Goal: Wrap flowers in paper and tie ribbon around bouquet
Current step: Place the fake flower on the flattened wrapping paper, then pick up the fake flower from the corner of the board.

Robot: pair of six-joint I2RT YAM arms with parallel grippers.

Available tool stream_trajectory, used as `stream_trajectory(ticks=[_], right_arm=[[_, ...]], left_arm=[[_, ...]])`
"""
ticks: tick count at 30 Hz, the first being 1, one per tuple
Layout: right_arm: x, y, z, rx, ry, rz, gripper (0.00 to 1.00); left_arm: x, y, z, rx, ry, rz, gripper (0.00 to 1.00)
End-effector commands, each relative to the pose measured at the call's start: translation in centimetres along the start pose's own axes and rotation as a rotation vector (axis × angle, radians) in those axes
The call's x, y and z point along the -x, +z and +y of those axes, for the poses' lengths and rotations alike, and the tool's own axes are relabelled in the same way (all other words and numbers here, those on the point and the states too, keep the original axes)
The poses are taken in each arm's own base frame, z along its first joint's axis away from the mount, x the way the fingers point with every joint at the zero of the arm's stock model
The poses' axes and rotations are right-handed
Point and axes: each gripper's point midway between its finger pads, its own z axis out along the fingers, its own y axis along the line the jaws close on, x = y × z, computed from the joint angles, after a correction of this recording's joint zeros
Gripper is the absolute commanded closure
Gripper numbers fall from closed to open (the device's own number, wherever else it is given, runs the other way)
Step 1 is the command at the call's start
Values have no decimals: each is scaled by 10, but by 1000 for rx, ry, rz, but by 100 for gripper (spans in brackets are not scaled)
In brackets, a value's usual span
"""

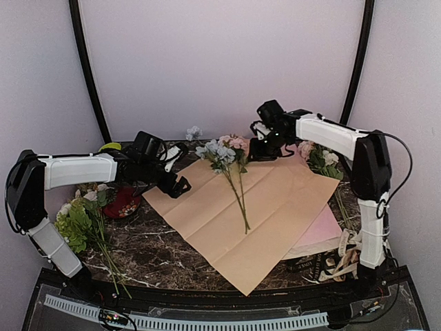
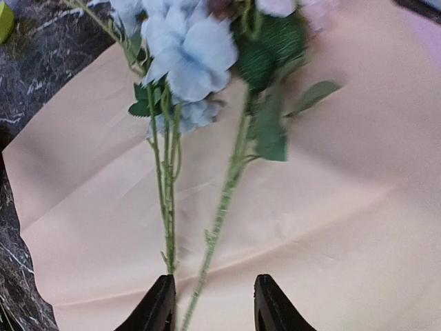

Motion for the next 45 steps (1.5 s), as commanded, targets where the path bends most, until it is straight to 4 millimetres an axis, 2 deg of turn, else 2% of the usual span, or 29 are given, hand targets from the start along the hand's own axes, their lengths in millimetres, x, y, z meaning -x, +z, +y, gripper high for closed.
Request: stream_trajectory(ticks=[1, 4, 6, 8, 10, 12, 14, 18, 20, 24, 29, 33, 37, 40, 45], right_arm=[[42, -105, -88, -114, 133, -230, 70], [6, -129, -176, -262, 296, -195, 78], [-28, -139, -222, -324, 392, -151, 80], [-64, -142, -254, -320, 482, -103, 81], [-96, -140, -272, -289, 559, -64, 79], [-121, -133, -281, -244, 619, -38, 77], [-137, -124, -284, -203, 659, -18, 77], [-157, -105, -293, -210, 665, 42, 77], [-165, -97, -303, -254, 666, 79, 80], [-170, -92, -318, -328, 659, 99, 86], [-175, -98, -328, -402, 648, 117, 90], [-182, -98, -330, -420, 644, 133, 89], [-188, -98, -335, -458, 632, 161, 83], [-185, -101, -340, -482, 616, 160, 82], [-183, -81, -334, -396, 595, 166, 81]], left_arm=[[12, -8, -2, -9, 13, -25, 1], [12, -9, -1, -8, 12, -25, 1], [13, -10, -1, -5, 14, -28, 1], [12, -9, -1, -8, 15, -27, 1], [14, -8, -2, -14, 13, -30, 1], [13, -7, -3, -18, 10, -26, 1], [12, -6, -3, -22, 8, -23, 1], [12, -6, -4, -27, 6, -23, 1], [12, -6, -4, -24, 8, -20, 1], [11, -8, -3, -15, 13, -23, 1], [10, -6, -3, -16, 14, -19, 1], [10, -4, -3, -22, 13, -15, 1], [9, -3, -3, -22, 12, -11, 1], [8, -3, -3, -22, 12, -11, 1], [8, -3, -4, -25, 12, -8, 1]])
